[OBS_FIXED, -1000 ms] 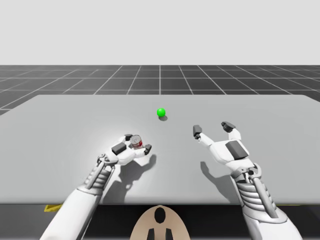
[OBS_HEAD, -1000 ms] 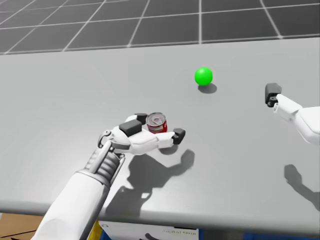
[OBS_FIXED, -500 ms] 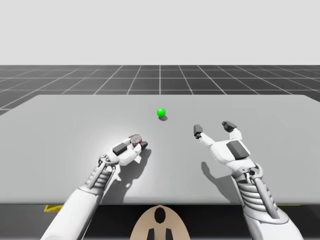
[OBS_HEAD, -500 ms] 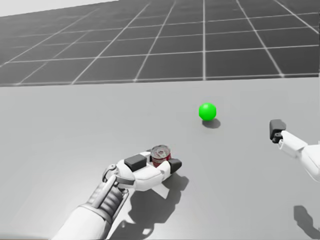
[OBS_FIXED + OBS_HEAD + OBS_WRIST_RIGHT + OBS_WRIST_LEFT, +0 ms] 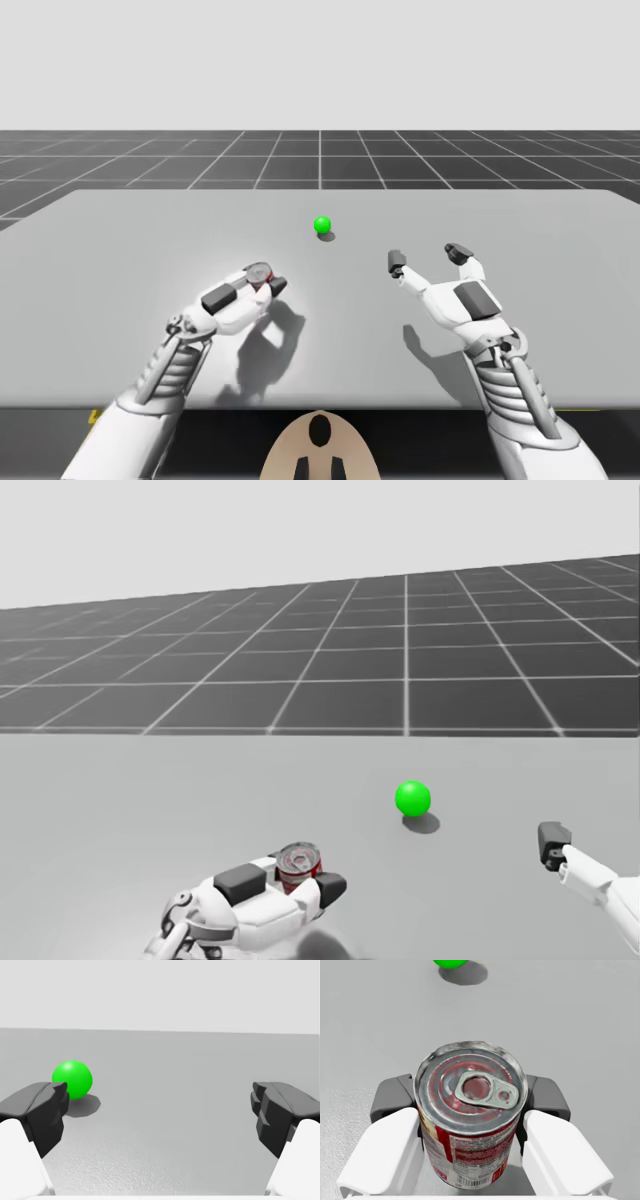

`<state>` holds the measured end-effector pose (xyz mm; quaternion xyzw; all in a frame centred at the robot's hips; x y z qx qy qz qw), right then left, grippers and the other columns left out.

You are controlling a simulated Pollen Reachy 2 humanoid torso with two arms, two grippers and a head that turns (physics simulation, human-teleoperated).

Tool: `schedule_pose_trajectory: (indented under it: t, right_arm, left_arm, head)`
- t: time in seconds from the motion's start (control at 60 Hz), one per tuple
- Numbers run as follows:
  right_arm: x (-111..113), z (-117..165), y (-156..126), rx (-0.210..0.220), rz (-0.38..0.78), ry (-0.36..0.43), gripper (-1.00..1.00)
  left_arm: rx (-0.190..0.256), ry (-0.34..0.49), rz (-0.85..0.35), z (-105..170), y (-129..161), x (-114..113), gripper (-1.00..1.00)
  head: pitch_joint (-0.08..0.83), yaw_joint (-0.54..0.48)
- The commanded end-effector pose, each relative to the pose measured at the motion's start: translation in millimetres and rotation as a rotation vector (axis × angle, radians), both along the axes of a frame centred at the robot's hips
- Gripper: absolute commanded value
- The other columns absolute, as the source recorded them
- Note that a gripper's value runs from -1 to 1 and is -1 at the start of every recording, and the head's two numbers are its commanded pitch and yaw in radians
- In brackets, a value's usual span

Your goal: Watch the red light. When it turns green, pick up the object.

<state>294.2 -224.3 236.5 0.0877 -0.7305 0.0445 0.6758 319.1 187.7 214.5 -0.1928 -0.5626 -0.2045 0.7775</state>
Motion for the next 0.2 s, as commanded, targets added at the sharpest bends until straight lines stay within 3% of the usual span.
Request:
schedule_pose_trajectory:
  t: [0.017, 0.2]
  right_arm:
    - [-1.0, -1.0, 0.6, 0.015, 0.0, 0.028, -1.0]
    - [-1.2, -3.9, 2.5, 0.002, 0.019, 0.041, -1.0]
  left_arm:
    - [-0.051, -0.206, 0.022, 83.7, 6.8, -8.1, 0.97]
    - [-0.106, -0.415, 0.032, 177.6, 12.5, -32.0, 0.98]
  head:
    - [0.261, 0.19]
    - [0.251, 0.18]
